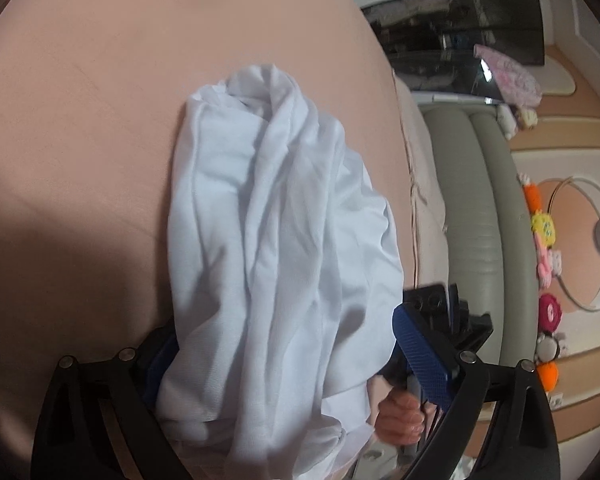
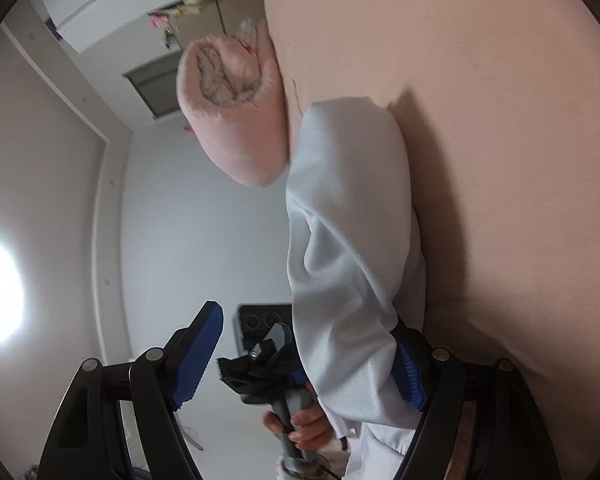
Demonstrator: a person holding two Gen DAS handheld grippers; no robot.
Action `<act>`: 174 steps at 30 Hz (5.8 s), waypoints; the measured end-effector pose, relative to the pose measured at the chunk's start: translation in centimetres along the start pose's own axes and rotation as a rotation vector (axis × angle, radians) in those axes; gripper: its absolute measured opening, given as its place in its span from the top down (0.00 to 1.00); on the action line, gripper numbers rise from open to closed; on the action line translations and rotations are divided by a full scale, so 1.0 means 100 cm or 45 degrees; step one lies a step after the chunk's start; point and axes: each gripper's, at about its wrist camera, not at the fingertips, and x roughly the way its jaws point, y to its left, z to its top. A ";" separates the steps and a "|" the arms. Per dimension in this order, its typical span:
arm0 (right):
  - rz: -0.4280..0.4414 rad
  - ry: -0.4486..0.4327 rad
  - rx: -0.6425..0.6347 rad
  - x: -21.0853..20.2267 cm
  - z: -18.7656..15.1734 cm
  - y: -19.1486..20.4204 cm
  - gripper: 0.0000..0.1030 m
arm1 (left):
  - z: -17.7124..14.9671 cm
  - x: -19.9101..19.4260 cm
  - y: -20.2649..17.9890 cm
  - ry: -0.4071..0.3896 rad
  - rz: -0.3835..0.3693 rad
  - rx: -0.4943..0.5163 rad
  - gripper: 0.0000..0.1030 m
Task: Fold clothes
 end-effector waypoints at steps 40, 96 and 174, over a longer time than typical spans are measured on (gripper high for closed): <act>-0.453 0.007 -0.378 0.037 -0.008 0.029 0.84 | 0.015 0.030 0.018 -0.149 -0.013 0.000 0.78; -1.062 -0.258 -1.222 0.047 -0.131 0.247 0.82 | -0.012 -0.012 -0.164 -0.621 0.036 0.345 0.81; -0.855 0.543 -1.762 0.340 -0.245 0.369 0.82 | -0.043 -0.228 -0.128 -1.416 0.565 0.227 0.81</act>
